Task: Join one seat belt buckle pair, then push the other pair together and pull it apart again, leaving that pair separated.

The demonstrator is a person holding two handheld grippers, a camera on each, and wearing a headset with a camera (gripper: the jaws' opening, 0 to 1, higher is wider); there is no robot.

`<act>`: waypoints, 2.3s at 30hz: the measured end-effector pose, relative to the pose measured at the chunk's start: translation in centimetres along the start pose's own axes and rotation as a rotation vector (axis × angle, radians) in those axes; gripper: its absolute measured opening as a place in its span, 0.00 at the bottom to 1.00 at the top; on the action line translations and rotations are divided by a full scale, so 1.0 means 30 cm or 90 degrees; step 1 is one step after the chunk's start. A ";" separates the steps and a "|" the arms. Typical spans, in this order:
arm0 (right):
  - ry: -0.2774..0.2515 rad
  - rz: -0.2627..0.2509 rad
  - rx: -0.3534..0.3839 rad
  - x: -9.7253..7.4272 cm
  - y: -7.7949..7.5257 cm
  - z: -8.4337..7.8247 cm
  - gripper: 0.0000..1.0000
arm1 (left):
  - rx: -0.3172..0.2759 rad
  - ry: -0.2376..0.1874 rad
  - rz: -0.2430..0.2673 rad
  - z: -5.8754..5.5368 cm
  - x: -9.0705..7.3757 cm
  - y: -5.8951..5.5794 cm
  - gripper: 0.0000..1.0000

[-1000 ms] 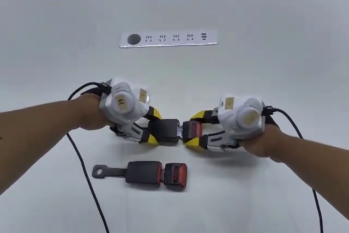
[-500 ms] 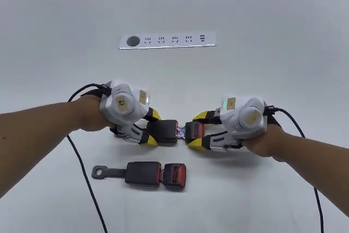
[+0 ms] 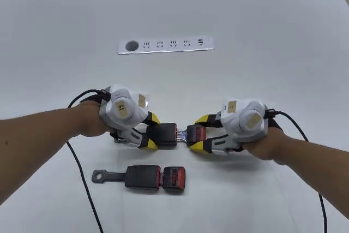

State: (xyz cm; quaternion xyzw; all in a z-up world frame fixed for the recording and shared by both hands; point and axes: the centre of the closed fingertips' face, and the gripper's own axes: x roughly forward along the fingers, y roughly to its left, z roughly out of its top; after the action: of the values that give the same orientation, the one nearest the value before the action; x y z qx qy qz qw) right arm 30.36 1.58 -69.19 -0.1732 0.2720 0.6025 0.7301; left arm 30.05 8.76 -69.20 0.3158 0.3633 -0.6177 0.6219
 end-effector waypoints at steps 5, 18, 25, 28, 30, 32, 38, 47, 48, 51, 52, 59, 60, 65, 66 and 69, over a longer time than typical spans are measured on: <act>0.001 0.002 -0.001 -0.011 0.000 -0.009 0.34 | 0.003 0.006 -0.001 0.003 -0.001 0.000 0.33; 0.005 -0.010 0.006 -0.088 -0.009 -0.051 0.34 | 0.002 0.016 0.000 -0.001 -0.002 0.001 0.33; 0.009 -0.011 0.005 -0.133 -0.017 -0.085 0.34 | 0.001 0.018 0.001 0.011 -0.006 -0.003 0.33; 0.010 -0.011 0.008 -0.155 -0.023 -0.101 0.34 | 0.001 0.019 0.000 0.010 -0.007 -0.004 0.33; 0.012 -0.012 0.009 -0.172 -0.019 -0.110 0.34 | 0.000 0.019 0.000 0.011 -0.007 -0.004 0.33; 0.012 -0.013 0.009 -0.182 -0.016 -0.112 0.34 | 0.000 0.019 0.001 0.006 -0.006 0.000 0.33; 0.014 -0.015 0.010 -0.219 -0.029 -0.136 0.34 | -0.001 0.020 0.001 0.002 -0.005 0.005 0.33; 0.019 -0.026 0.019 -0.266 -0.035 -0.176 0.35 | -0.001 0.023 0.001 -0.002 -0.002 0.007 0.33; 0.020 -0.027 0.019 -0.270 -0.037 -0.181 0.35 | -0.001 0.023 0.001 -0.002 -0.001 0.006 0.33; 0.023 -0.029 0.021 -0.287 -0.039 -0.194 0.35 | -0.001 0.024 0.001 0.000 -0.001 0.003 0.33; 0.024 -0.030 0.022 -0.293 -0.042 -0.199 0.35 | -0.002 0.024 0.002 0.000 -0.002 0.002 0.33; 0.029 -0.032 0.025 -0.326 -0.029 -0.214 0.35 | -0.002 0.024 0.002 0.010 -0.005 -0.004 0.33; 0.029 -0.033 0.027 -0.328 -0.027 -0.212 0.35 | -0.002 0.025 0.002 0.011 -0.005 -0.004 0.33; 0.030 -0.036 0.026 -0.331 -0.024 -0.208 0.35 | -0.006 0.026 0.004 0.006 -0.004 0.000 0.34; 0.030 -0.036 0.026 -0.333 -0.022 -0.206 0.35 | -0.006 0.026 0.004 0.006 -0.004 0.000 0.34; 0.031 -0.036 0.028 -0.338 -0.027 -0.214 0.35 | -0.005 0.028 0.004 0.006 -0.004 -0.001 0.34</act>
State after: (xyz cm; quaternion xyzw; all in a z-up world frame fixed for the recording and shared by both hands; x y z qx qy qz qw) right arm 28.65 -10.30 -68.19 -0.1791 0.2979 0.5709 0.7438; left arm 30.04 8.67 -69.00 0.3281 0.3787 -0.6070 0.6169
